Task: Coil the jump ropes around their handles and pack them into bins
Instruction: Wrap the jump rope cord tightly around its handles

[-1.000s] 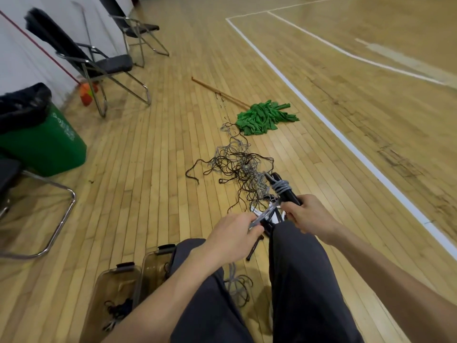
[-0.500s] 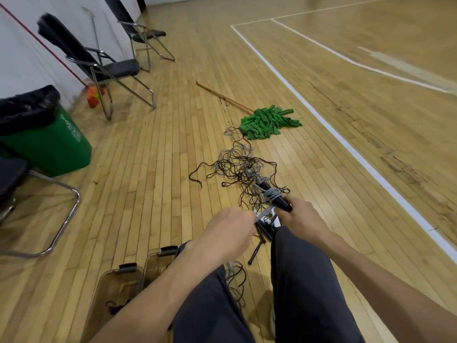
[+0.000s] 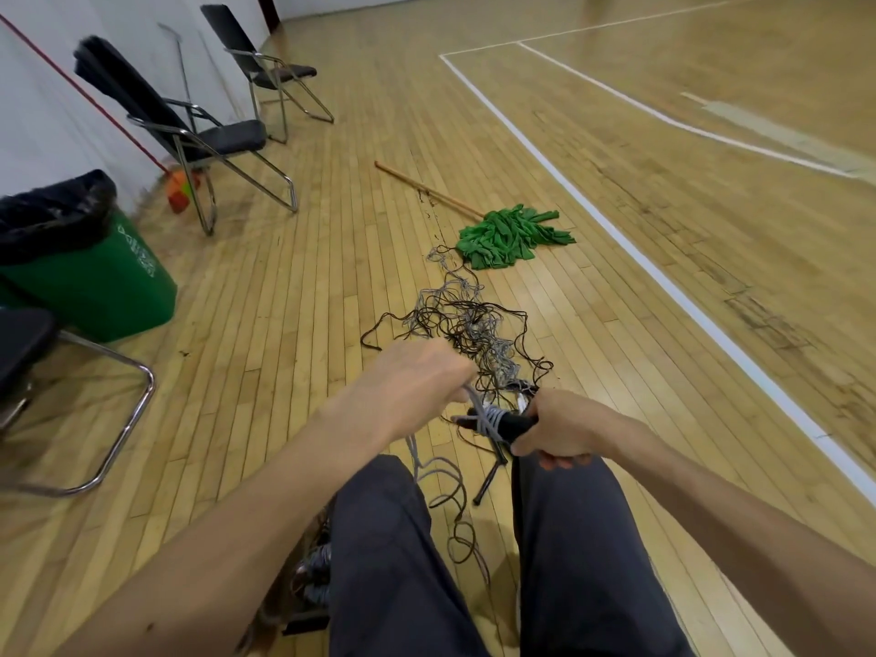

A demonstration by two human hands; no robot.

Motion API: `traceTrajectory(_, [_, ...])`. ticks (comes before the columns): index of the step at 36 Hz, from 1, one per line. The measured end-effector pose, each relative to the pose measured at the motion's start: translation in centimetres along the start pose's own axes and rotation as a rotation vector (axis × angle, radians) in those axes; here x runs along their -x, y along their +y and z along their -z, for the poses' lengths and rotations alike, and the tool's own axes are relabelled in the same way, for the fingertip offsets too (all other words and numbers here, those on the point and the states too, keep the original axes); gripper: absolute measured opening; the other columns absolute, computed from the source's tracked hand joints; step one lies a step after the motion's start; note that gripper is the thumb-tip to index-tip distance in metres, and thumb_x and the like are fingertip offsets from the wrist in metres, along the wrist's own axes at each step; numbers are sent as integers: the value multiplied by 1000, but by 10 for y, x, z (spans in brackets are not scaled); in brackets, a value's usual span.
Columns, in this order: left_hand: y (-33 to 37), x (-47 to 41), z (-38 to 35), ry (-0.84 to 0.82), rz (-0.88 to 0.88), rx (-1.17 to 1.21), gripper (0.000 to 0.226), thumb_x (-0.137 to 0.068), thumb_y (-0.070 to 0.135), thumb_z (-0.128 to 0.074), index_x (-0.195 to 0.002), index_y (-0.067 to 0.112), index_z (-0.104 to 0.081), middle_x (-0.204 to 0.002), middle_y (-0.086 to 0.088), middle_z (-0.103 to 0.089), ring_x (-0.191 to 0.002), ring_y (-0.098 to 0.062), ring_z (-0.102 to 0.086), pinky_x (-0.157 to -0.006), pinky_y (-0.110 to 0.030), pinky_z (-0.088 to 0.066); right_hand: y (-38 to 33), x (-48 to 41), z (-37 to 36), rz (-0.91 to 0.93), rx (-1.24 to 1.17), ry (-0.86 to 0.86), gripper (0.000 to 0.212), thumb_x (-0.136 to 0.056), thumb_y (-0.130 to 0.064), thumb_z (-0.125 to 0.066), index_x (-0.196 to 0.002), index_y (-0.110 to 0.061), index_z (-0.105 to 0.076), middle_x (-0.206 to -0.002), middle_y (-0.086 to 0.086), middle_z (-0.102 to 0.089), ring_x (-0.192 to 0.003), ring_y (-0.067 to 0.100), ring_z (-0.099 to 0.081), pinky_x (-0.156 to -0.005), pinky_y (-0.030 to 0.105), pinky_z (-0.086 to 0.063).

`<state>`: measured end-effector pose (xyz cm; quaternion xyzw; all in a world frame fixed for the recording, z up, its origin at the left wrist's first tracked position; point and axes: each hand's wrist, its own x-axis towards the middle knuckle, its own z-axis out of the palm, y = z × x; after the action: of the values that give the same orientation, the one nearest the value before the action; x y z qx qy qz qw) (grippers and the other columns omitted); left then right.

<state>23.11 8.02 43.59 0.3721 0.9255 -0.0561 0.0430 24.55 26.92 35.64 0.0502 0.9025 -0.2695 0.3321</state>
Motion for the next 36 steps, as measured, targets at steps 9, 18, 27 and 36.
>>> traceTrajectory(9, [-10,-6,6,18,-78,128,30,-93,44,-61,-104,18,-71,-91,8,-69,-89,-12,-62,-80,-33,-51,-18,25,-13,162,157,-186,25,-93,-25,-68,-98,-1,-69,-65,5,-62,-44,15,-47,-43,22,-38])
traceTrajectory(18, [-33,-7,-14,-18,119,846,30,-79,28,-83,-85,17,-56,-71,-5,-70,-54,-12,-54,-54,-33,-49,-26,48,-14,457,176,-108,27,-93,-33,-68,-74,-15,-62,-61,-4,-56,-49,9,-49,-51,22,-39])
traceTrajectory(27, [-28,3,-48,-39,205,1215,15,-84,19,-73,-86,10,-61,-67,1,-64,-60,-14,-58,-57,-25,-48,-28,62,-14,689,-66,50,30,-95,-28,-65,-71,-14,-53,-58,-2,-48,-49,13,-43,-51,35,-37])
traceTrajectory(36, [1,16,-74,-34,396,1282,27,-100,4,-51,-75,13,-55,-52,11,-54,-52,-4,-46,-51,-16,-40,-22,62,-5,705,-300,42,11,-94,-11,-56,-89,-3,-63,-62,-3,-48,-53,13,-42,-52,34,-37])
